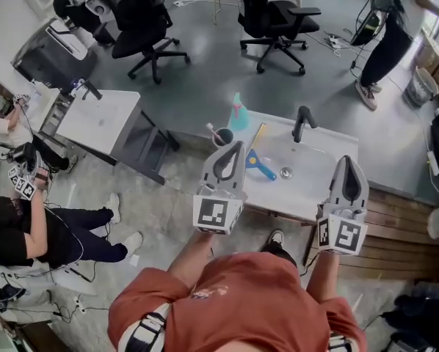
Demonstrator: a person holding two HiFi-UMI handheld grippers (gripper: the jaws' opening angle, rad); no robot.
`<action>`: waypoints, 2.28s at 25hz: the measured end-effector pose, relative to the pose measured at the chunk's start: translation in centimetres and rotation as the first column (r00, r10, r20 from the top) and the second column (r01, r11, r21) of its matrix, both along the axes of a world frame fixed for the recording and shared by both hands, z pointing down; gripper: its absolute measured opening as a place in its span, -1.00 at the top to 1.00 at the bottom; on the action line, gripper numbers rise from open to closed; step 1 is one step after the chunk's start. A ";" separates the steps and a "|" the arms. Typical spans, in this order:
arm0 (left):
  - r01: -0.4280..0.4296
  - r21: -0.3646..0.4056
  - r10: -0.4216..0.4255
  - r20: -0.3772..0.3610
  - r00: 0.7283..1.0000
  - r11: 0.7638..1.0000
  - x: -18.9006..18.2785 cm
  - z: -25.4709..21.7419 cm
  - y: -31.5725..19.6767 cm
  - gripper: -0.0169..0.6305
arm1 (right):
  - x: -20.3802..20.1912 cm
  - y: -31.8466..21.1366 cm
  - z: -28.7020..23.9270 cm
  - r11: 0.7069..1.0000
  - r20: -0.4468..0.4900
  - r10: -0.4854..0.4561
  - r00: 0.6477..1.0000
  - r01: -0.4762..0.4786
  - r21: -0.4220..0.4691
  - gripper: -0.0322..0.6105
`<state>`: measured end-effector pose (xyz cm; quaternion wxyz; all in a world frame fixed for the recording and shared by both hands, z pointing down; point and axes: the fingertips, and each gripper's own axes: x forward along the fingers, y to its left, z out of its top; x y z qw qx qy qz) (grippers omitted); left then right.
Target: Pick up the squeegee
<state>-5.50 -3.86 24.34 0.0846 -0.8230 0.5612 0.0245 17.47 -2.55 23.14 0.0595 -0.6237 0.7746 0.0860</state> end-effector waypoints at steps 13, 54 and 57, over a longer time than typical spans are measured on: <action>0.119 -0.006 -0.119 0.035 0.992 0.993 8.9 1.5 -4.8 0.89 | 8.5 -7.6 2.8 0.992 0.057 -0.127 0.990 0.128 -0.014 0.88; 0.309 -0.364 -0.345 -0.036 0.938 0.879 -6.6 19.5 -12.6 0.90 | -18.1 -18.6 25.3 0.661 -0.012 -0.637 0.771 0.539 -0.522 0.77; 0.319 -0.390 -0.359 -0.032 0.933 0.863 -7.4 21.3 -12.3 0.89 | -19.1 -18.0 28.4 0.617 0.007 -0.657 0.753 0.543 -0.570 0.74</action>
